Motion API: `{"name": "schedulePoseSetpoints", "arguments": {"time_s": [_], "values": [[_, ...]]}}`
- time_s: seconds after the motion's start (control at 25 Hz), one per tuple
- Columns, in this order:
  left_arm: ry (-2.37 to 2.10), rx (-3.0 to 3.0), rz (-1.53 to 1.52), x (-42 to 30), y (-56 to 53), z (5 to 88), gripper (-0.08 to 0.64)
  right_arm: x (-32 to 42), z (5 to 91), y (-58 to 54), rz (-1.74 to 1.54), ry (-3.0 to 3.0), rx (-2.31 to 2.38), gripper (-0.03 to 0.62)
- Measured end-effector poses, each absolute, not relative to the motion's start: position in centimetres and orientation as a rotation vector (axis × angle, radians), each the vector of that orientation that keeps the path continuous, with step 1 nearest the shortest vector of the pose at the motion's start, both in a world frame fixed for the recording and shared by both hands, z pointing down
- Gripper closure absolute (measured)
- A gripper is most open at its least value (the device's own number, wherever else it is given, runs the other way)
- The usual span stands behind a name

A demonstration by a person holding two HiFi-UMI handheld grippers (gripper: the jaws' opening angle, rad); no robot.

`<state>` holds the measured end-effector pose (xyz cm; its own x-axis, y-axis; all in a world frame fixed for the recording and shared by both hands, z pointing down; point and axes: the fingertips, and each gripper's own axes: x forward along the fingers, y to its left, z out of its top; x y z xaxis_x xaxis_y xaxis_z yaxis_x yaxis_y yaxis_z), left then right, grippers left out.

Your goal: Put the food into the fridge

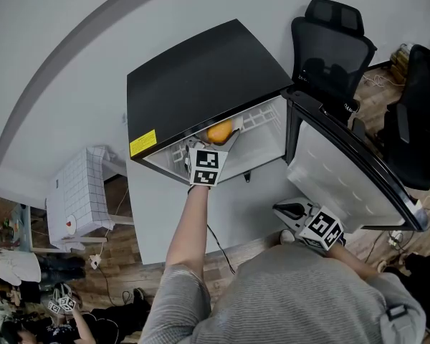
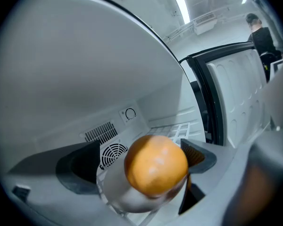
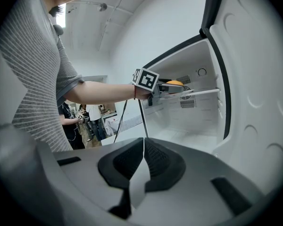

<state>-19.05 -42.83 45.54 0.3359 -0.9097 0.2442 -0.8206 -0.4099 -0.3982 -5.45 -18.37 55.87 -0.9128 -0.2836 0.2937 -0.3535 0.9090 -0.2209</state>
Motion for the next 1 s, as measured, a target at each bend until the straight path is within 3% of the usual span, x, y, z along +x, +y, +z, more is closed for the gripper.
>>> {"name": "schedulePoseSetpoints", "arguments": {"time_s": [1.0], "values": [[1.557, -2.42, -0.503, -18.3, -40.0, 43.8, 0.04, -5.8, 55.5, -17.0, 0.38, -2.82, 0.461, 0.58]]}}
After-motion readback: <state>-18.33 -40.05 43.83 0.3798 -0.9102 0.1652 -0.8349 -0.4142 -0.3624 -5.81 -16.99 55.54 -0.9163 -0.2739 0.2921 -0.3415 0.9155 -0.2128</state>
